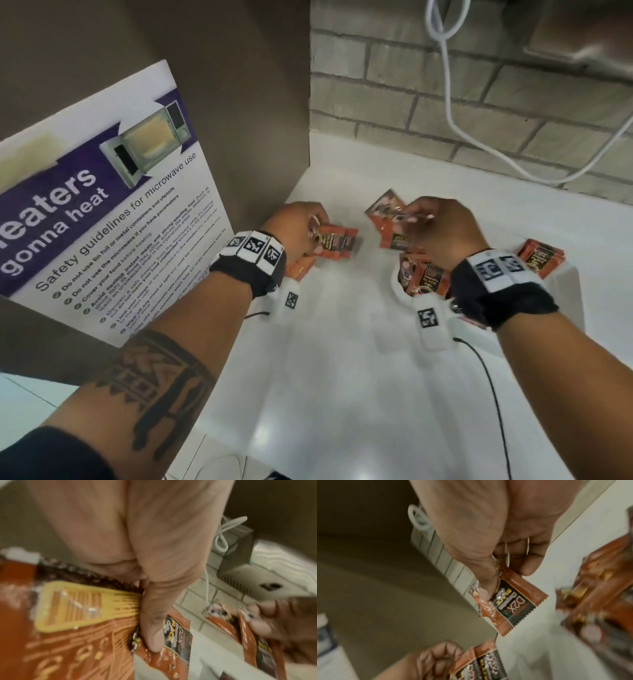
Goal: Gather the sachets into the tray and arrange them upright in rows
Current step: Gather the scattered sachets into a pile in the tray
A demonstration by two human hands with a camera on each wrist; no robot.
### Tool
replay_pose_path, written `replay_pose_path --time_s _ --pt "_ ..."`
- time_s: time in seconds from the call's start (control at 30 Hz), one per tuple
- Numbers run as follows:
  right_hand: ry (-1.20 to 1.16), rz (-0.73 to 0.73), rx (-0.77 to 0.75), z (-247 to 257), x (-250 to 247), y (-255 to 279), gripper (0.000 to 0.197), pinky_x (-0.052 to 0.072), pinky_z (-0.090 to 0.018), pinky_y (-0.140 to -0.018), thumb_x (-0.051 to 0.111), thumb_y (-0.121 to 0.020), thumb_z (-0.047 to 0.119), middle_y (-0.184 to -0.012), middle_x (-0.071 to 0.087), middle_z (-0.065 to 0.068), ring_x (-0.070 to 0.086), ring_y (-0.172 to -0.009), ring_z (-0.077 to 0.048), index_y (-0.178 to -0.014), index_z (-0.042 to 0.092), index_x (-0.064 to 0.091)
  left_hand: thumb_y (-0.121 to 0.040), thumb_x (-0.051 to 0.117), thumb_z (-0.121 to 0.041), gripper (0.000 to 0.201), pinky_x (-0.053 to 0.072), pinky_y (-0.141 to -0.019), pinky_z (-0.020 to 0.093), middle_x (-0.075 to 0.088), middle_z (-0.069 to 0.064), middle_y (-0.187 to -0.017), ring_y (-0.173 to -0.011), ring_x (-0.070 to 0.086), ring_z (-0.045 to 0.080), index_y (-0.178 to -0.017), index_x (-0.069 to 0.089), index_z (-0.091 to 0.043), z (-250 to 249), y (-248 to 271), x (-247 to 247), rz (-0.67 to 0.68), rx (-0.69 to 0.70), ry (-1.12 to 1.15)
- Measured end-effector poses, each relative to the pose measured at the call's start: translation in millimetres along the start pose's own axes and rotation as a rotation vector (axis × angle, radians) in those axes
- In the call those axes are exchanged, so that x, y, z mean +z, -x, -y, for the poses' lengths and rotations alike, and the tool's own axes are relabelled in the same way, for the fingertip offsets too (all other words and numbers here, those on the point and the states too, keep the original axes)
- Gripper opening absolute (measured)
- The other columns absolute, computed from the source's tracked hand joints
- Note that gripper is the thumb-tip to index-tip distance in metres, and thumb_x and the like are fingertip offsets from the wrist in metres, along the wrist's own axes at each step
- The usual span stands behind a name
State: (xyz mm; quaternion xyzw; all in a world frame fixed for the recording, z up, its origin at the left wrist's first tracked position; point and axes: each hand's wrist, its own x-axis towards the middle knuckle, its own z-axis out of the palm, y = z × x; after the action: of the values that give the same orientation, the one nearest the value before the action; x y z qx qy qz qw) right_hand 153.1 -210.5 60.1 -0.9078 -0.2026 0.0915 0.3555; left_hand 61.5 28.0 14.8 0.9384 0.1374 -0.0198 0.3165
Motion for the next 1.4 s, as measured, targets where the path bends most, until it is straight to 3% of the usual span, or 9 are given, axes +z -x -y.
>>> replay_pose_path --time_s 0.23,0.4,0.63,0.87,0.97,1.1,1.2,1.3,1.4 --pt "-0.044 -0.177 0.190 -69 -61 21 0.010 0.047 -0.027 -0.066 0.077 -0.083 0.028 -0.082 0.071 -0.003 0.069 -0.076 -0.027 -0.087 0.024 0.069 -0.065 0.092 -0.014 0.039 0.058 -0.086 0.038 0.075 0.003 -0.097 -0.091 0.071 0.023 -0.091 0.066 -0.023 -68 -25 18 -0.097 0.013 0.399" --pt "0.014 -0.158 0.292 -93 -61 37 0.019 0.038 -0.018 -0.057 0.073 -0.088 0.032 -0.086 0.067 -0.001 0.060 -0.067 -0.013 -0.100 0.019 0.067 -0.071 0.091 -0.020 0.036 0.057 -0.087 0.043 0.075 0.008 -0.099 -0.088 0.069 0.022 -0.098 0.070 -0.008 -118 -34 69 -0.059 -0.017 0.609" --pt "-0.062 -0.177 0.393 -133 -52 52 0.035 0.049 -0.035 -0.086 0.074 -0.082 0.034 -0.103 0.070 -0.001 0.066 -0.093 -0.023 -0.109 0.019 0.056 -0.078 0.084 -0.033 0.041 0.048 -0.082 0.023 0.066 -0.010 -0.094 -0.093 0.066 0.012 -0.110 0.064 -0.018 -162 -32 109 -0.008 0.088 0.234" --pt "0.044 -0.203 0.445 -158 -62 80 0.045 0.044 -0.025 -0.082 0.067 -0.090 0.038 -0.124 0.058 0.000 0.060 -0.110 -0.024 -0.129 0.021 0.052 -0.085 0.071 -0.049 0.058 0.036 -0.106 0.036 0.040 0.004 -0.141 -0.131 0.041 0.026 -0.134 0.050 -0.024 -145 -23 113 -0.117 0.084 0.097" --pt "0.143 -0.346 0.528 -176 -64 92 0.047 0.044 -0.044 -0.101 0.069 -0.086 0.044 -0.139 0.046 -0.006 0.052 -0.123 -0.032 -0.126 0.023 0.056 -0.076 0.073 -0.066 0.086 0.032 -0.116 0.046 0.028 0.003 -0.151 -0.142 0.030 0.027 -0.146 0.035 -0.031 -119 -12 114 0.007 0.024 0.136" --pt "0.027 -0.269 0.604 -194 -60 106 0.057 0.044 -0.050 -0.104 0.068 -0.088 0.039 -0.144 0.036 -0.014 0.051 -0.123 -0.039 -0.137 0.019 0.048 -0.068 0.084 -0.058 0.110 0.028 -0.112 0.028 0.021 0.001 -0.151 -0.139 0.030 0.015 -0.152 0.016 -0.035 -97 8 120 0.226 0.067 0.204" --pt "0.158 -0.380 0.464 -187 -52 112 0.049 0.041 -0.056 -0.103 0.069 -0.087 0.035 -0.144 0.040 -0.013 0.046 -0.127 -0.039 -0.130 0.019 0.055 -0.078 0.079 -0.054 0.097 0.033 -0.101 0.023 0.033 0.005 -0.150 -0.128 0.044 0.016 -0.153 0.019 -0.034 -100 10 124 0.195 0.063 0.199" --pt "0.292 -0.451 0.103 -160 -41 115 0.033 0.043 -0.053 -0.095 0.076 -0.081 0.032 -0.134 0.052 -0.004 0.046 -0.124 -0.033 -0.112 0.026 0.067 -0.090 0.068 -0.048 0.064 0.038 -0.087 0.022 0.053 0.008 -0.134 -0.105 0.053 0.014 -0.144 0.040 -0.027 -107 1 120 0.082 0.061 0.125" --pt "0.192 -0.137 -0.247 -127 -31 119 0.017 0.053 -0.040 -0.093 0.073 -0.086 0.029 -0.119 0.061 0.009 0.055 -0.109 -0.010 -0.102 0.030 0.071 -0.094 0.061 -0.050 0.050 0.043 -0.086 0.027 0.058 0.002 -0.125 -0.106 0.059 0.021 -0.136 0.047 -0.026 -109 -5 114 0.077 0.028 0.117"
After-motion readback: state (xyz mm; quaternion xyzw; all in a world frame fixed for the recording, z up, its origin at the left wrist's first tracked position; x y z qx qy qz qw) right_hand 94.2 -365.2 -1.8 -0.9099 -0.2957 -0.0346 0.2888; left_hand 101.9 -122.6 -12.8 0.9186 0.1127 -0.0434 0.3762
